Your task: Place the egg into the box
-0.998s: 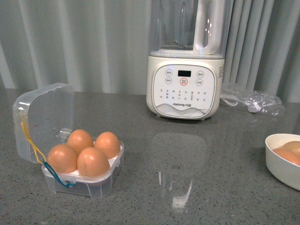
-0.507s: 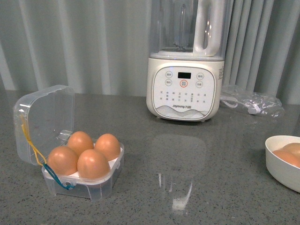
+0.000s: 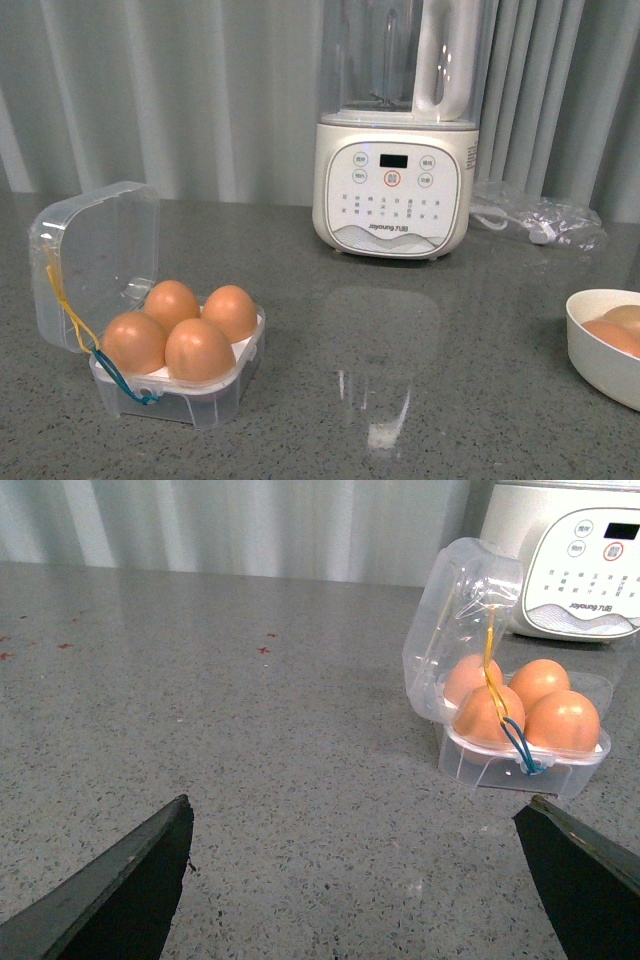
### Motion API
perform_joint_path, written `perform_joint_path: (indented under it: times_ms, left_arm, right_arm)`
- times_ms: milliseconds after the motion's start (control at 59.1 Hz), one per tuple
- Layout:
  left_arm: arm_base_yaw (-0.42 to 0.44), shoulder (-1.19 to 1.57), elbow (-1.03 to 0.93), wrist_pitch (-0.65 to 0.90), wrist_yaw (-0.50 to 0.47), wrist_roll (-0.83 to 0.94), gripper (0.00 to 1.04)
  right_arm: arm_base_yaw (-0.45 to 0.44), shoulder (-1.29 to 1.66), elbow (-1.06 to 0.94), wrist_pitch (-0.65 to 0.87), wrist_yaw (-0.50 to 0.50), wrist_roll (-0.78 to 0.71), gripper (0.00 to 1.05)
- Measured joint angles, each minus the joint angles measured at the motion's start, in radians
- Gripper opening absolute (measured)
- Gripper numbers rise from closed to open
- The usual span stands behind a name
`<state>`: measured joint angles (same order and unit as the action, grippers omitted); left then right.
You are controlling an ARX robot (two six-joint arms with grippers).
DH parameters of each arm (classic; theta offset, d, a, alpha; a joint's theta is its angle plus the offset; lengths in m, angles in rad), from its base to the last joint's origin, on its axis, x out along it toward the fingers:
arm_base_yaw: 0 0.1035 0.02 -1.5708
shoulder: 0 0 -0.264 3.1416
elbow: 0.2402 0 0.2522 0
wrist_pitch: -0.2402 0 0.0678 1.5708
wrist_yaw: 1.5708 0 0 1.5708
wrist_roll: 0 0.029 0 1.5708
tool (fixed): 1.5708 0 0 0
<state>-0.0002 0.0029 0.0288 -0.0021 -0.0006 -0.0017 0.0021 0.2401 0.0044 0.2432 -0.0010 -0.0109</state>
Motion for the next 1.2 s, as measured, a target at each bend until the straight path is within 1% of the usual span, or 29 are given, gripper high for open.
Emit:
perform_joint_path:
  times_ms: [271,338,372,660,710,744,761,778,846,863,913,930,964,1015,1066,1133,1150,1184,1201]
  left_arm:
    - [0.0,0.0,0.0,0.0,0.0,0.0,0.98]
    - [0.0,0.0,0.0,0.0,0.0,0.0,0.98]
    - [0.0,0.0,0.0,0.0,0.0,0.0,0.98]
    - [0.0,-0.001,0.0,0.0,0.0,0.0,0.98]
    - [0.0,-0.001,0.0,0.0,0.0,0.0,0.98]
    - [0.0,-0.001,0.0,0.0,0.0,0.0,0.98]
    - [0.0,-0.001,0.0,0.0,0.0,0.0,0.98]
    - [0.0,-0.001,0.0,0.0,0.0,0.0,0.98]
    - [0.0,-0.001,0.0,0.0,0.0,0.0,0.98]
    - [0.0,-0.001,0.0,0.0,0.0,0.0,0.98]
    - [0.0,-0.001,0.0,0.0,0.0,0.0,0.98]
    - [0.0,-0.001,0.0,0.0,0.0,0.0,0.98]
    - [0.0,-0.001,0.0,0.0,0.0,0.0,0.98]
    - [0.0,-0.001,0.0,0.0,0.0,0.0,0.98]
    - [0.0,-0.001,0.0,0.0,0.0,0.0,0.98]
    - [-0.002,0.001,0.001,-0.002,-0.002,0.0,0.98]
    - [-0.008,0.007,0.003,-0.01,-0.025,-0.006,0.98]
    - [-0.04,0.035,0.023,-0.074,-0.128,-0.044,0.98]
    - [-0.065,0.064,0.042,-0.126,-0.198,-0.064,0.98]
  right_arm:
    - [0.0,-0.076,0.0,-0.076,0.0,0.0,0.03]
    - [0.0,-0.171,0.0,-0.206,-0.001,0.0,0.03]
    - [0.0,-0.2,0.0,-0.233,0.0,0.0,0.03]
    - [0.0,-0.236,0.0,-0.243,0.0,0.0,0.03]
    - [0.0,-0.236,0.0,-0.243,0.0,0.0,0.14]
    - [0.0,-0.236,0.0,-0.243,0.0,0.0,0.18]
    - [0.0,-0.236,0.0,-0.243,0.0,0.0,0.23]
    - [0.0,-0.236,0.0,-0.243,0.0,0.0,0.24]
    - [0.0,-0.236,0.0,-0.243,0.0,0.0,0.36]
    - [0.0,-0.236,0.0,-0.243,-0.001,0.0,0.38]
    - [0.0,-0.236,0.0,-0.243,0.0,0.0,0.48]
    - [0.0,-0.236,0.0,-0.243,0.0,0.0,0.55]
    - [0.0,-0.236,0.0,-0.243,0.0,0.0,0.59]
    - [0.0,-0.236,0.0,-0.243,0.0,0.0,0.7]
    - [0.0,-0.236,0.0,-0.243,0.0,0.0,0.77]
    - [0.0,-0.236,0.0,-0.243,0.0,0.0,0.89]
    - [0.0,-0.236,0.0,-0.243,0.0,0.0,0.91]
    - [0.0,-0.236,0.0,-0.243,0.0,0.0,0.96]
    - [0.0,-0.236,0.0,-0.243,-0.001,0.0,0.99]
